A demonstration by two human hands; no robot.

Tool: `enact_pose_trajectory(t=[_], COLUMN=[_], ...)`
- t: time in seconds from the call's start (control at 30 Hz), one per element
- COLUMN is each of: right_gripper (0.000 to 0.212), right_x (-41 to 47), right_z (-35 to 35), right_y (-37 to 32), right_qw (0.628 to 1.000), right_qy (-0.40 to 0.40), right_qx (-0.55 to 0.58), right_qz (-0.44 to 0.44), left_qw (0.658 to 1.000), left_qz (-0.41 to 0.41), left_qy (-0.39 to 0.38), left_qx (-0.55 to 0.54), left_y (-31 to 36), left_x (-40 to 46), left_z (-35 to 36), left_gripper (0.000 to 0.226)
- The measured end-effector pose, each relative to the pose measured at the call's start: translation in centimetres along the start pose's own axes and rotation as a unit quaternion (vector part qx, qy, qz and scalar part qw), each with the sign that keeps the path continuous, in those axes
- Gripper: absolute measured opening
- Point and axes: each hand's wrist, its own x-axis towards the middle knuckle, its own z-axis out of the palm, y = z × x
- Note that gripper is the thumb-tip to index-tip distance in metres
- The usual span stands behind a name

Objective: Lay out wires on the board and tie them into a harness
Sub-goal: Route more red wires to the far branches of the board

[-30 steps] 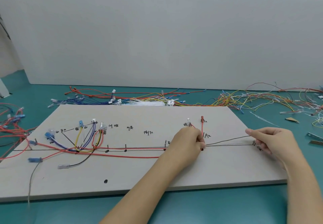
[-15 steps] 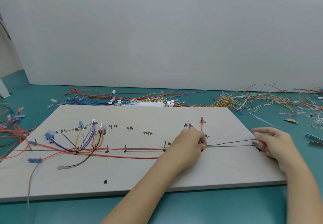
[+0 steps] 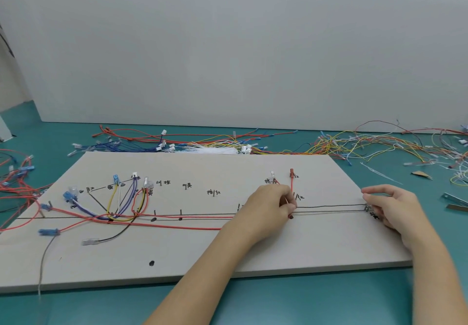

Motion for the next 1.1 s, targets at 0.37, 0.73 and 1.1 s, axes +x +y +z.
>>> enact_pose_trajectory(t=[0.37, 0.73, 1.1], right_gripper=[0.011, 0.015, 0.018], right_x=[0.0, 0.2, 1.2], right_z=[0.4, 0.6, 1.5], right_y=[0.0, 0.1, 0.5], right_qw=[1.000, 0.996, 0.990], right_qy=[0.025, 0.075, 0.115], right_qx=[-0.004, -0.003, -0.064], right_qz=[0.008, 0.049, 0.054], left_qw=[0.999, 0.999, 0.998], left_qz=[0.002, -0.016, -0.008], left_qy=[0.045, 0.046, 0.058], left_qx=[-0.024, -0.013, -0.015], left_y=[-0.4, 0.0, 0.1], left_x=[0.2, 0.4, 0.5], left_z=[-0.2, -0.3, -0.2], left_gripper=[0.016, 0.009, 0.005])
